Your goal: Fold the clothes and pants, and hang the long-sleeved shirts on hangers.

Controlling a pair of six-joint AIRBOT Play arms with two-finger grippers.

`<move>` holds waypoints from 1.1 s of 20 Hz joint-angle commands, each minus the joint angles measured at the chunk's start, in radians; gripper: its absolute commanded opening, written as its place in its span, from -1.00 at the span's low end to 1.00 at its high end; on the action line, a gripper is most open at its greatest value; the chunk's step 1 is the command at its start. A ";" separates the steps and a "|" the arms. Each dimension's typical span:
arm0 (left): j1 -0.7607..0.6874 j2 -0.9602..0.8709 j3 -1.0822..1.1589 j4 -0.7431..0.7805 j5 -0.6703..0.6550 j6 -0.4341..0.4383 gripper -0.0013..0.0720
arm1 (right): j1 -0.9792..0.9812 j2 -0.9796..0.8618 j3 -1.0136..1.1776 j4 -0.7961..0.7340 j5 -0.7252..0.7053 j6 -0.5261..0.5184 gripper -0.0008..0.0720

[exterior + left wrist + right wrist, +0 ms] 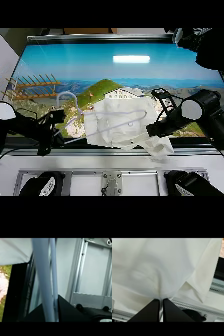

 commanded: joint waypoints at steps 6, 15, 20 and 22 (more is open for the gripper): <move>-0.145 0.061 -0.131 0.115 0.039 0.010 -0.91 | 0.000 -0.001 0.000 0.000 0.000 0.000 -0.89; -0.146 0.048 -0.131 0.055 0.137 -0.015 -0.91 | 0.000 -0.001 0.000 0.056 0.000 0.000 -0.89; -0.188 -0.061 -0.131 0.030 0.171 -0.015 -0.92 | 0.000 0.000 0.033 0.032 0.018 -0.003 -0.89; -0.234 -0.104 -0.130 0.030 0.179 -0.013 -0.92 | 0.000 0.000 0.083 -0.018 0.019 -0.003 -0.89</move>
